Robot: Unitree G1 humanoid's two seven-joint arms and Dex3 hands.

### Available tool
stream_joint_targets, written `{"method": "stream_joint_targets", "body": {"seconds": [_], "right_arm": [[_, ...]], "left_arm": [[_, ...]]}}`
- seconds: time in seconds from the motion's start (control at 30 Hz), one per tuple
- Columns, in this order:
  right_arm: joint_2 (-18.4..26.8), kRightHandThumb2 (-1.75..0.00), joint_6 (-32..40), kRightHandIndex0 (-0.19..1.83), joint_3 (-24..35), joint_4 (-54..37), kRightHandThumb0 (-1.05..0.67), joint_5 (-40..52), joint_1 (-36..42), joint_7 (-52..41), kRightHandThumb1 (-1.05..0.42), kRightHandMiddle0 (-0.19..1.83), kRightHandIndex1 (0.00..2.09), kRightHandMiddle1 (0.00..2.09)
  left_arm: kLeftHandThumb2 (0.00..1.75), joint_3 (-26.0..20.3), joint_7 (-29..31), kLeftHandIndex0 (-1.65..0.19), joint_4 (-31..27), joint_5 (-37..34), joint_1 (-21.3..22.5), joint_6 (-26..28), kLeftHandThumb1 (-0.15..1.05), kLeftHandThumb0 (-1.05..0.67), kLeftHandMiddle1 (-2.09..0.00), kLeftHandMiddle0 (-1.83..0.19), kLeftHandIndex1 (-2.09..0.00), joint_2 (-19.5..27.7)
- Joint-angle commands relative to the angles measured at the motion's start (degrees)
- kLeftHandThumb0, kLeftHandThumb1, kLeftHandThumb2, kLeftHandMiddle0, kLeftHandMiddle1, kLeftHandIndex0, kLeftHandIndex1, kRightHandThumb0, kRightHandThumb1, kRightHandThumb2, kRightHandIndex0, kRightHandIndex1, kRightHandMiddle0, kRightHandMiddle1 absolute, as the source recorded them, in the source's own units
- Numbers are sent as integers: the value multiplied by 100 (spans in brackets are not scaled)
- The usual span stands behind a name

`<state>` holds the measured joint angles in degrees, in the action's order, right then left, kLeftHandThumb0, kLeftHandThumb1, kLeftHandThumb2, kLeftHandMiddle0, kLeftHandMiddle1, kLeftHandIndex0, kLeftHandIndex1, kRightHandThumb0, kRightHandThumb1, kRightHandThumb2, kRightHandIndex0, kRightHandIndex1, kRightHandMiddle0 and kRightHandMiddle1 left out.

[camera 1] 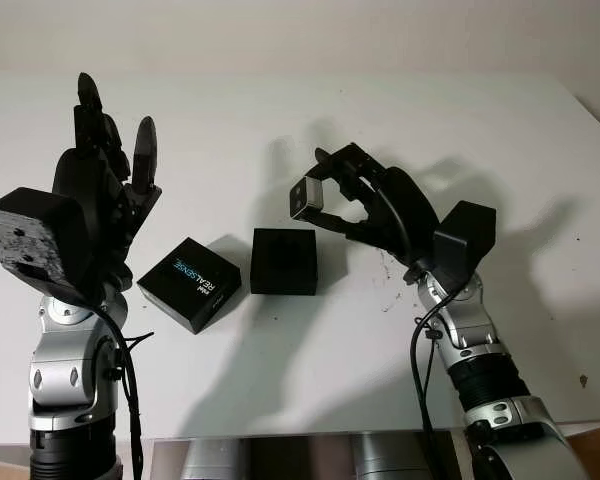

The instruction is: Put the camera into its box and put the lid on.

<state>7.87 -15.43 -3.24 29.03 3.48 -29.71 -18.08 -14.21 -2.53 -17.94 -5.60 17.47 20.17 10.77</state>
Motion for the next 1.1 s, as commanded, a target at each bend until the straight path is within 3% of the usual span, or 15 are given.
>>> {"method": "stream_joint_targets", "body": {"seconds": [0.0,0.5,1.07], "right_arm": [[-96,-5,-33,11,-21,10,-54,-57,39,44,-95,35,4,152],[-331,-5,-162,11,-71,546,-51,-122,85,-132,-94,36,5,148],[-452,-6,63,12,-110,780,-49,-321,114,16,-94,36,5,148]], "left_arm": [[50,-33,-5,19,17,-27,-18,-44,105,-58,0,19,0,-5],[65,-57,62,19,9,-168,-1,-24,105,-69,0,19,0,8],[62,-73,49,19,60,-194,13,-87,105,-70,0,19,0,0]]}}
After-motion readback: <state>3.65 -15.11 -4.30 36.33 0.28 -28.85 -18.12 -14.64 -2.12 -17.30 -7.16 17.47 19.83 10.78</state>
